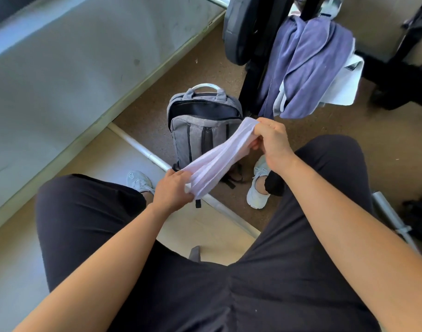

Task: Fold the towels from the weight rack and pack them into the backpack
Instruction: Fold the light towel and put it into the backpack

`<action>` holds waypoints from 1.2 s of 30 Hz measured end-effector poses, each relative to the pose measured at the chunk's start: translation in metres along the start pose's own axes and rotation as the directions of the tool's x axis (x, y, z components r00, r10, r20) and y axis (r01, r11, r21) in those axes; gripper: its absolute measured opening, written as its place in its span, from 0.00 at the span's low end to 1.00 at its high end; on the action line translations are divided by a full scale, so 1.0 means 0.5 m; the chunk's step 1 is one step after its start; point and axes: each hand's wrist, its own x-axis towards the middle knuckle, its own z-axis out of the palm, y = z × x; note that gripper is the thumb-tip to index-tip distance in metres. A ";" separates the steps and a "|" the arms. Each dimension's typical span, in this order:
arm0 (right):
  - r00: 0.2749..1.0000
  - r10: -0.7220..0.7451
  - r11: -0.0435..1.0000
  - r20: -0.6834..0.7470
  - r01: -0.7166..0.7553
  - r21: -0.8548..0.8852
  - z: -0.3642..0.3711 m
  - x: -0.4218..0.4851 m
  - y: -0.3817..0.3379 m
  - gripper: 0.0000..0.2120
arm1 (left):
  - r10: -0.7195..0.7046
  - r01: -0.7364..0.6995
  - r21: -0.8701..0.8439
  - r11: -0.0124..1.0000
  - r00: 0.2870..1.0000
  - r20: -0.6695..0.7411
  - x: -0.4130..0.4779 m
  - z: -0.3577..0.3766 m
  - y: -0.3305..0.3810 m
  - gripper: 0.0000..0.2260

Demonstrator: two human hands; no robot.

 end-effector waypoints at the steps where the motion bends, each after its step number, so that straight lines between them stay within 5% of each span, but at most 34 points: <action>1: 0.997 0.024 1.000 -0.069 -0.024 0.004 -0.003 0.006 0.002 0.12 | 0.024 -0.023 0.019 1.000 0.999 -0.043 -0.002 -0.003 -0.002 0.19; 5: 0.952 0.175 0.983 -0.250 -0.154 0.099 -0.019 0.028 0.011 0.05 | 0.004 -0.005 -0.006 1.000 0.970 -0.245 -0.004 -0.037 0.002 0.11; 9: 0.945 0.194 0.980 -0.263 -0.171 0.105 -0.030 0.040 0.021 0.05 | -0.092 0.067 -0.085 0.994 0.934 -0.346 -0.008 -0.073 0.005 0.06; 17: 0.999 -0.014 0.994 0.038 0.018 -0.112 -0.049 0.045 0.028 0.13 | -0.174 0.147 -0.143 0.979 0.965 -0.197 0.000 -0.111 -0.053 0.07; 23: 0.960 -0.271 0.907 -0.073 0.229 -0.354 -0.055 0.047 0.030 0.04 | -0.331 0.322 -0.248 0.914 0.944 0.006 0.004 -0.134 -0.072 0.06; 30: 0.978 -0.198 0.876 0.066 0.207 -0.435 -0.037 0.047 0.045 0.04 | -0.233 0.185 -0.303 0.935 0.964 -0.130 -0.003 -0.150 -0.028 0.07; 36: 0.967 -0.044 0.763 0.252 0.196 -0.616 0.006 0.024 0.069 0.01 | 0.106 -0.142 -0.071 0.987 0.923 -0.370 -0.009 -0.167 0.004 0.09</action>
